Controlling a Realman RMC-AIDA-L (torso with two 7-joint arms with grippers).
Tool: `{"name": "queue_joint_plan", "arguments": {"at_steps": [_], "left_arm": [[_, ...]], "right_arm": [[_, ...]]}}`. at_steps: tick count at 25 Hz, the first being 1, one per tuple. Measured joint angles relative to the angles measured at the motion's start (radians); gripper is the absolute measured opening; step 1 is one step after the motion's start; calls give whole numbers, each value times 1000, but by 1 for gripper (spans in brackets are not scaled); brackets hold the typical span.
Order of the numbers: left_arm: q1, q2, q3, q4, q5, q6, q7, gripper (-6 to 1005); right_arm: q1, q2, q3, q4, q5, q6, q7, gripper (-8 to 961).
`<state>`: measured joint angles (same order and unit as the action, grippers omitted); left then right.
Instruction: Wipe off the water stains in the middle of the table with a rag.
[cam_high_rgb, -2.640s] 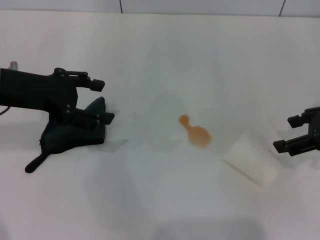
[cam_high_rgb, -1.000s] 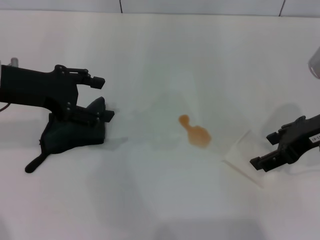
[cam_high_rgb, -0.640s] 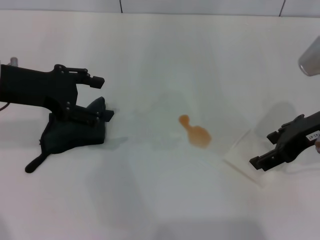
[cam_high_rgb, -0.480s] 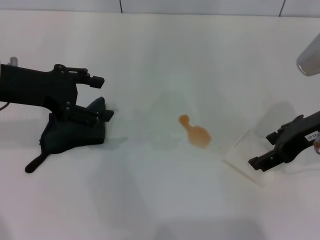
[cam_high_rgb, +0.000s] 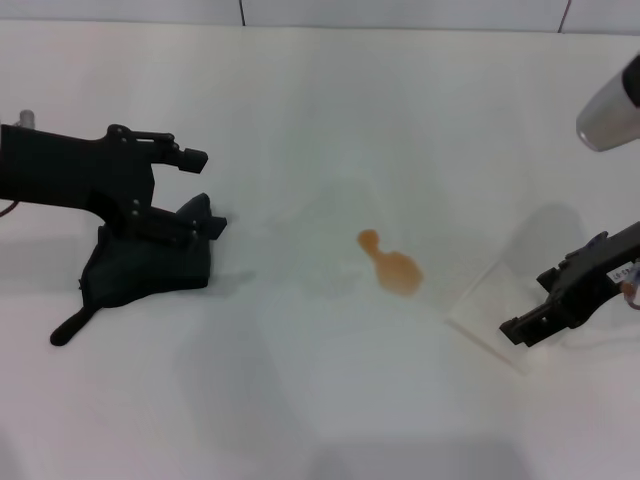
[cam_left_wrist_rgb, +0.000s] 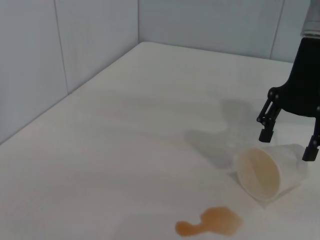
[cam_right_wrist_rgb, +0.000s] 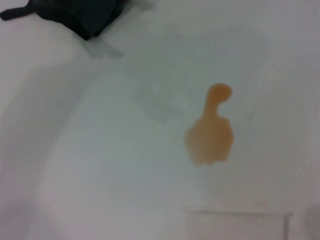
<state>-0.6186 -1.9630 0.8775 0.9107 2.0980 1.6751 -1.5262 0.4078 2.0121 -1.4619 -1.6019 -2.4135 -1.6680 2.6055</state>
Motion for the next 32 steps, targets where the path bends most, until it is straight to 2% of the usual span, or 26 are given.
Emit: {"name": "queue_joint_plan", "arguments": {"at_steps": [25,32], "left_arm": [[-7,-1,0,-7,10,-10,2,878],[-5,-2,0,-7,10,-9,4,878]], "right_arm": [[4,0,-29,86,-6,69,-1,841],[7,0,-29,102,-5,78,-6,806]]}}
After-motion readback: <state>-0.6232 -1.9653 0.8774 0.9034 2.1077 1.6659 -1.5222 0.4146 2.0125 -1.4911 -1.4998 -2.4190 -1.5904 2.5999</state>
